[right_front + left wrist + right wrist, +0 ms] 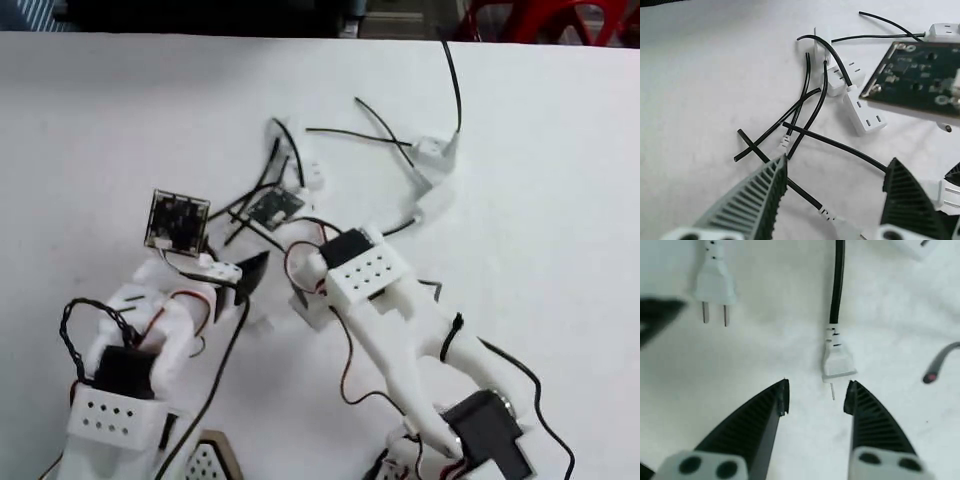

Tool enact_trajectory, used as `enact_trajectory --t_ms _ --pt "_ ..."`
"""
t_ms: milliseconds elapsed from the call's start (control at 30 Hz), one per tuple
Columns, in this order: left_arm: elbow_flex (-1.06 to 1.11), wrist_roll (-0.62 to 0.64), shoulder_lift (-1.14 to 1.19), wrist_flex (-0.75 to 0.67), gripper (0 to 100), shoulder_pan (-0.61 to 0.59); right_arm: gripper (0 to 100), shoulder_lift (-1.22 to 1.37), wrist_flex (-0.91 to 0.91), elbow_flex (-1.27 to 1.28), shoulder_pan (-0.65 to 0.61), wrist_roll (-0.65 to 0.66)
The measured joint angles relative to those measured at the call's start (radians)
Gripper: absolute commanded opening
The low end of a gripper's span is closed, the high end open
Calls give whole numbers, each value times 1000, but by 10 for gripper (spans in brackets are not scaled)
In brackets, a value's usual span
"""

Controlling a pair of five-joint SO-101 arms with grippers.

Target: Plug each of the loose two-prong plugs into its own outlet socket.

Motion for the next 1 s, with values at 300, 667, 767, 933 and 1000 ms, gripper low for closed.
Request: enact_trajectory --t_ms 300,667,767,933,1000 --pt "0 0 0 0 308 0 173 150 -94 26 -14 0" --pt "0 0 0 0 308 0 166 293 -166 12 103 92" --pt "0 0 0 0 308 0 98 293 -166 12 114 104" --pt "0 0 0 0 308 0 16 293 -187 11 129 104" --pt "0 0 0 0 308 0 18 295 -187 11 132 104"
